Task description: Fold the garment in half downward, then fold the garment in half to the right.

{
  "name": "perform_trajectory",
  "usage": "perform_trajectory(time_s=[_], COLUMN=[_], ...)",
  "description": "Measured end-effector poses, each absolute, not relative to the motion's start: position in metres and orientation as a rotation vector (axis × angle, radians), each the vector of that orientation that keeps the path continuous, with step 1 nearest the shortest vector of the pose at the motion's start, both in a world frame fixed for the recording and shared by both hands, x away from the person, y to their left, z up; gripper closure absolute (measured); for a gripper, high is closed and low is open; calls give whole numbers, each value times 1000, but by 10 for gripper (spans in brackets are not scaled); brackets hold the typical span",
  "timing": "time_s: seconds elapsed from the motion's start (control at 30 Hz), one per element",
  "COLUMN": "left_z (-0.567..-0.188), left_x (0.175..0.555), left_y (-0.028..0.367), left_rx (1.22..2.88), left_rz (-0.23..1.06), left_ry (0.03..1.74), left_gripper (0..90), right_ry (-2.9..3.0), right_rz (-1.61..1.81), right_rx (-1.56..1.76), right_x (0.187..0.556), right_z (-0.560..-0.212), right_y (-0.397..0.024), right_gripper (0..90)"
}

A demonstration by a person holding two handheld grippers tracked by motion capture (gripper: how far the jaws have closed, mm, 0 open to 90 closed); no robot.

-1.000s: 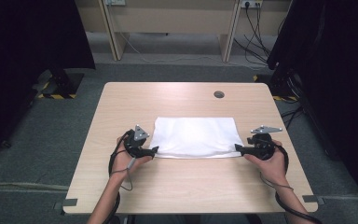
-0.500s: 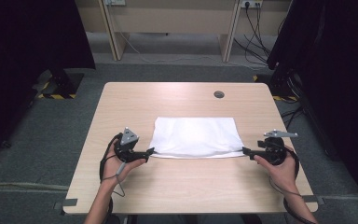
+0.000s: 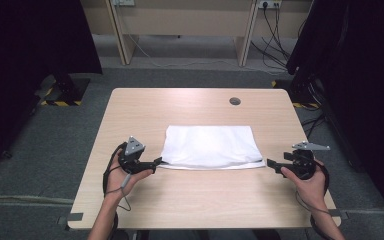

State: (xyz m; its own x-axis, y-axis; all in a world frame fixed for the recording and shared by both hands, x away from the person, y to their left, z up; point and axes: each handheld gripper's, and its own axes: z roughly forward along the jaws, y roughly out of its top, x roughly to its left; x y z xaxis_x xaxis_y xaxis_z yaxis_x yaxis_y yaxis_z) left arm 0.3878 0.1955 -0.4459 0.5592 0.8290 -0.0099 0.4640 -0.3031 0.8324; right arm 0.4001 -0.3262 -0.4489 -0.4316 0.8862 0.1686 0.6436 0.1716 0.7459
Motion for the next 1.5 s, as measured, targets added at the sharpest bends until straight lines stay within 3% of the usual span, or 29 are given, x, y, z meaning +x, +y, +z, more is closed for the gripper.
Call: perform_trajectory(time_s=[0.63, 0.93, 1.1, 1.13, 1.17, 1.3, 1.47, 1.5], left_z=[-440, -434, -432, -432, -432, -432, -435, -448], left_x=[394, 413, 437, 457, 457, 497, 516, 549], left_y=[194, 188, 185, 183, 183, 173, 167, 161], left_rx=[1954, 1954, 1956, 1963, 1963, 1988, 2015, 2032], left_rz=[557, 551, 535, 516, 516, 469, 444, 381], left_ry=[1042, 1052, 1080, 1074, 1074, 1105, 1123, 1211], left_gripper=[215, 216, 239, 253, 334, 373, 465, 465], right_ry=[2168, 2169, 2174, 2177, 2177, 2188, 2204, 2204], right_rz=[1102, 1106, 1108, 1107, 1107, 1100, 1099, 1099], right_rx=[1440, 1426, 1410, 1408, 1408, 1396, 1368, 1368], right_x=[399, 399, 400, 401, 401, 402, 406, 406], right_z=[-449, -445, -443, -442, -442, -439, -434, -434], right_y=[-321, -318, -316, -315, -315, -310, -301, -301], right_gripper=[165, 164, 164, 164, 164, 164, 164, 164])
